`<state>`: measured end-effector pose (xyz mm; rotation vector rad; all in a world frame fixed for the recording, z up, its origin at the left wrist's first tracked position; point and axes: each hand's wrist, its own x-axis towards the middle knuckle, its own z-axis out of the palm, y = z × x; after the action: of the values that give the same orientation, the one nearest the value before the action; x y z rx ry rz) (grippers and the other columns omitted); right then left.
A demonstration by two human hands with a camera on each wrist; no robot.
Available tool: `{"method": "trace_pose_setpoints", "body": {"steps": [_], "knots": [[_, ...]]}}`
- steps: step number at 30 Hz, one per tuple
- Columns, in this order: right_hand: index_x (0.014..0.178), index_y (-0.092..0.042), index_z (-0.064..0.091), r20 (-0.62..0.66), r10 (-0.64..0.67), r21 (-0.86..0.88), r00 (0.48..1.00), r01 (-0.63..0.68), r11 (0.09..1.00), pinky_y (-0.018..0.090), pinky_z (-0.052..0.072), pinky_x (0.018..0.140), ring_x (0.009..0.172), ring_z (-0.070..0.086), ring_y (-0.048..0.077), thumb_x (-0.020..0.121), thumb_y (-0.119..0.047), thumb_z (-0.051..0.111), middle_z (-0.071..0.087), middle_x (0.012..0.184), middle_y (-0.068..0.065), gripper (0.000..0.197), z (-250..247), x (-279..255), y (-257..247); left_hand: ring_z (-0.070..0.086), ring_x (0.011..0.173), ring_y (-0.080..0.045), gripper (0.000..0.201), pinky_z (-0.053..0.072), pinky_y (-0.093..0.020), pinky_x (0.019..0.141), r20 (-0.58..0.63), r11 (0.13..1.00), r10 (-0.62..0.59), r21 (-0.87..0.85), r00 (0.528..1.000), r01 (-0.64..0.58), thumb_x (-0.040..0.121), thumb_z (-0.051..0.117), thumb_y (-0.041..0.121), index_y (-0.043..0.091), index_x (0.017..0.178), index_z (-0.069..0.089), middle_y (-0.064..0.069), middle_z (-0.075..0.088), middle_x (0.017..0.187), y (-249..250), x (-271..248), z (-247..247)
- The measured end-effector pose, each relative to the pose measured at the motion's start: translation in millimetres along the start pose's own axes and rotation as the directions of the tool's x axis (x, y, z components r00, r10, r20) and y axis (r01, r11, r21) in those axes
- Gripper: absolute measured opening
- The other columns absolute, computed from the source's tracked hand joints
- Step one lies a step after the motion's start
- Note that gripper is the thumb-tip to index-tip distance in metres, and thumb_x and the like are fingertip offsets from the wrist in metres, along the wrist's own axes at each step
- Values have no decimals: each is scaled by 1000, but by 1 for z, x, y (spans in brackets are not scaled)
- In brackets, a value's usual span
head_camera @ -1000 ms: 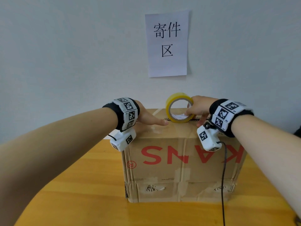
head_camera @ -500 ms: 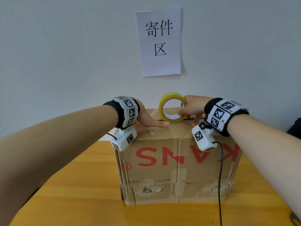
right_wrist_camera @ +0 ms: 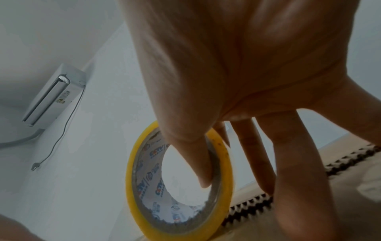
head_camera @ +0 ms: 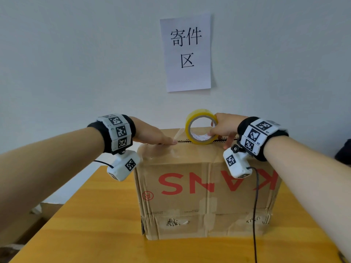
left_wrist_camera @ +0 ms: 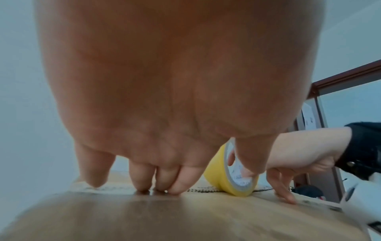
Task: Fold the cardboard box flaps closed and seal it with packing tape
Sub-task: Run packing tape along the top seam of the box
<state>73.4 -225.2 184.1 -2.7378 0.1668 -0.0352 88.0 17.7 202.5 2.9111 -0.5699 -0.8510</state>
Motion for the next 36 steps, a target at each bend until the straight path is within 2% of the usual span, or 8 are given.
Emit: {"method": "trace_pose_setpoints", "body": {"steps": [5,7,10,13,19,25,29,36], "knots": [[103,-6,56,-8,1,-29,1000,-1,1000,41,57,86,67,61,23,96,-21,63,62,94,11,18,-5,5,0,33,143,-14,64,16,-31,115,29,1000,9,19,1000,-9,99,26,65,24,142,52,9,46,149,6,4,-2],[98,-4,57,-32,6,-65,999,-8,998,35,52,69,64,57,24,95,-15,58,56,85,10,11,-11,9,1,35,142,-14,62,16,-32,116,21,1000,13,16,1000,-14,101,27,62,24,144,50,9,48,148,1,7,-2],[102,-6,57,-63,15,-138,998,-23,990,26,37,55,62,48,20,94,-12,56,53,82,8,10,-18,11,0,20,150,-16,59,9,-38,122,-25,1000,4,23,1000,-4,103,30,56,27,154,33,9,28,161,-3,12,-1],[101,-9,52,-51,27,-145,998,-34,989,26,35,56,60,46,21,94,-11,56,52,87,9,8,-20,14,-2,13,152,-17,55,10,-38,123,-52,997,4,71,999,0,106,31,44,26,157,23,8,16,164,-2,19,-2],[107,-7,55,-56,36,-151,998,-44,988,26,38,57,73,62,28,97,-10,52,53,86,10,10,-22,22,-7,15,152,-23,62,18,-42,123,-28,993,-19,114,999,22,104,35,50,27,158,17,8,12,165,1,29,-6],[112,-6,50,-130,40,-180,991,-63,982,27,36,52,64,50,19,100,-11,46,50,78,6,14,-20,28,-11,15,151,-19,61,16,-37,122,-47,991,-12,129,999,18,105,38,46,23,158,18,6,15,165,8,18,-2],[96,-8,47,-137,48,-182,989,-73,981,27,31,50,57,41,17,99,-9,45,46,72,6,4,-22,34,-12,25,147,-21,64,20,-35,116,-33,987,11,161,999,-6,102,42,50,20,156,24,0,27,161,12,5,4],[132,0,42,-149,58,-182,987,-85,980,27,32,50,62,45,17,101,-9,44,48,78,7,32,-22,37,-12,10,152,-20,74,14,-42,123,-12,990,-24,138,1000,26,98,33,65,29,159,10,8,7,166,19,9,2]]}}
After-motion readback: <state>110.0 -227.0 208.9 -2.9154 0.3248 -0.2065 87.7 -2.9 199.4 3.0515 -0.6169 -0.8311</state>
